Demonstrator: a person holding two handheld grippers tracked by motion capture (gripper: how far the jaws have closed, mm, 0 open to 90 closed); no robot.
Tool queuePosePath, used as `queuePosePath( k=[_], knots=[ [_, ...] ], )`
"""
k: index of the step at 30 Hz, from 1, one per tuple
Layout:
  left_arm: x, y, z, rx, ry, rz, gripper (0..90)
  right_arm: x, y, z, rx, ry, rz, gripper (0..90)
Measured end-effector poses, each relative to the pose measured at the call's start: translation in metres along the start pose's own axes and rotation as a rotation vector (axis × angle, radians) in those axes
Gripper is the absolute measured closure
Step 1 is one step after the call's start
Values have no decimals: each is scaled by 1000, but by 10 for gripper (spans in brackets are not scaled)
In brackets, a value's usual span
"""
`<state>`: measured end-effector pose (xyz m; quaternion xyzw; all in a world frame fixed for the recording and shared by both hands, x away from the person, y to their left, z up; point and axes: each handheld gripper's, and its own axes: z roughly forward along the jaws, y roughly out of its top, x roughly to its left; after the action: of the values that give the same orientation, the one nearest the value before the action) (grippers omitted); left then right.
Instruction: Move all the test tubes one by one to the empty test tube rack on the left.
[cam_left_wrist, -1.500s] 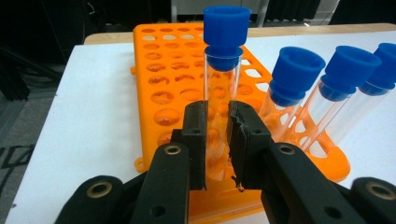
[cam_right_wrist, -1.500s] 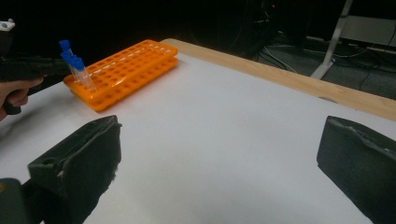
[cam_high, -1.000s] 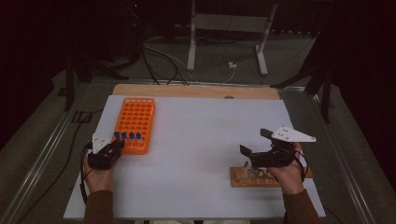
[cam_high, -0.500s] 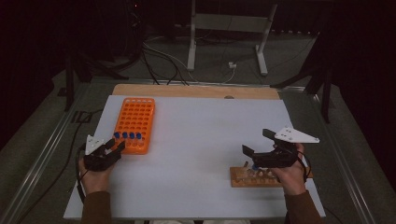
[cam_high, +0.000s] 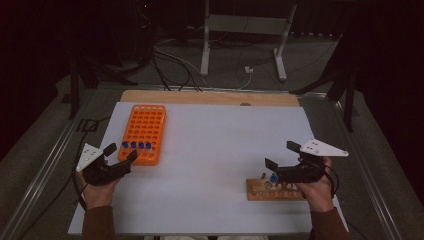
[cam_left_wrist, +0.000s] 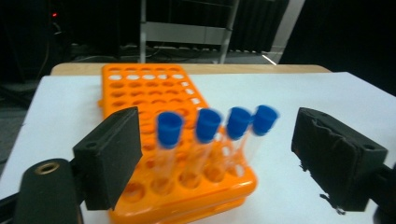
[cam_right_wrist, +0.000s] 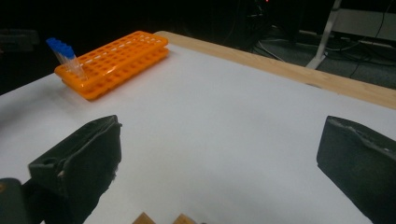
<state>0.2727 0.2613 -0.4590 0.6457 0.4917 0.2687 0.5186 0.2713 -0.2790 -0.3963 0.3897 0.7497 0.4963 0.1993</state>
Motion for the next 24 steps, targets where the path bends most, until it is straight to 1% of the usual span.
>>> queuePosePath(
  k=[4,7,9,11,13,14,16,18,20,22,24],
  knots=[
    [-10,7,1,-6,-22,5,152,-1,-4,-2,15,4,-2,23],
    [-15,11,2,-9,-37,8,108,-1,-8,-3,20,27,3,29],
    [-18,13,3,-11,-47,8,79,-1,-10,-4,32,32,-4,38],
    [-21,14,4,-5,-56,13,21,0,-14,-6,40,39,-8,51],
    [-23,15,5,2,-59,17,8,-1,-18,-7,52,39,-9,72],
    [-24,16,5,3,-56,21,8,-1,-21,-8,57,43,-8,90],
    [-25,17,6,2,-66,18,7,-3,-25,-10,57,52,-6,143],
    [-26,17,7,3,-68,21,7,-4,-30,-12,64,71,-12,187],
    [-27,17,7,5,-70,20,7,-3,-35,-13,74,100,-36,241],
    [-27,17,7,5,-72,23,8,-2,-39,-15,82,117,-53,294],
    [-28,17,8,7,-68,31,7,-1,-42,-15,99,130,-62,368]
  ],
)
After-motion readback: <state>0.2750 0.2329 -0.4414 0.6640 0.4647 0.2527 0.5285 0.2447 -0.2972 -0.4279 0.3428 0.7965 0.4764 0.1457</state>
